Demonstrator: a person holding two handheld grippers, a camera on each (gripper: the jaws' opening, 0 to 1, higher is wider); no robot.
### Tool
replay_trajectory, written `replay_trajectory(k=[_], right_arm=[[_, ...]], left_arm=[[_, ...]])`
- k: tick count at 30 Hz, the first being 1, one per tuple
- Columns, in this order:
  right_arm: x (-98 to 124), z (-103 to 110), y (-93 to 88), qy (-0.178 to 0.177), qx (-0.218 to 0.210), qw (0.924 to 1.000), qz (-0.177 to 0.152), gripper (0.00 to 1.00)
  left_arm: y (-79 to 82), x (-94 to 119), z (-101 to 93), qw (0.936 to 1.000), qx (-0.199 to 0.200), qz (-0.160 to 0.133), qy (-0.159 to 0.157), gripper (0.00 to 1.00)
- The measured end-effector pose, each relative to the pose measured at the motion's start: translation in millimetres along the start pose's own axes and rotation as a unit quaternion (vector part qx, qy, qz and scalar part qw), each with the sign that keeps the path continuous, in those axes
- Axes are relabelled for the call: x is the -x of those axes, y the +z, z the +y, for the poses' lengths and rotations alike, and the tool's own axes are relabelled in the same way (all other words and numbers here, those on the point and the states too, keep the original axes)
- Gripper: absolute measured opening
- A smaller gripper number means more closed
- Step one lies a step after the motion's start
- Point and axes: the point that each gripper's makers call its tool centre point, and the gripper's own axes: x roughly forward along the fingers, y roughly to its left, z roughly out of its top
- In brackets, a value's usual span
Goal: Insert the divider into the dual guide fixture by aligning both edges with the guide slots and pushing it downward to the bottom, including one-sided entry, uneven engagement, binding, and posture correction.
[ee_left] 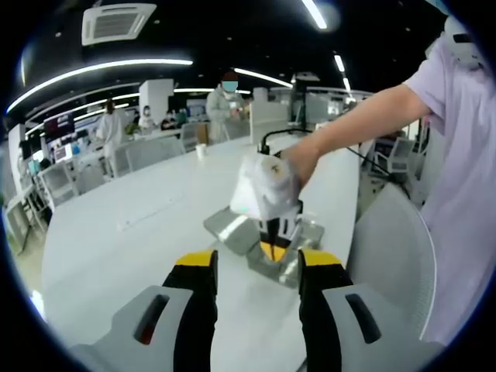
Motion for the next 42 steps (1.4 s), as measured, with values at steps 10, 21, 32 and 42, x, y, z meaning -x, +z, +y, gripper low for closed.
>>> replay_trajectory(k=[10, 21, 32, 42], right_arm=[[4.7, -1.9, -0.6, -0.001, -0.038, 0.997, -0.067, 0.0], [-2.9, -1.1, -1.4, -0.019, -0.043, 0.9934, -0.105, 0.0], [-7.5, -1.6, -1.7, -0.016, -0.039, 0.9928, -0.112, 0.0], [-8.1, -3.0, -2.2, -0.018, -0.039, 0.993, -0.11, 0.0]], left_arm=[[1.1, -0.9, -1.2, 1.0, 0.0, -0.002, -0.001, 0.39], [1.9, -0.5, -0.7, 1.0, 0.0, -0.003, 0.0, 0.39], [0.2, -0.1, 0.7, 1.0, 0.001, 0.001, 0.002, 0.39], [-0.2, -1.3, 1.0, 1.0, 0.0, 0.002, 0.0, 0.39]])
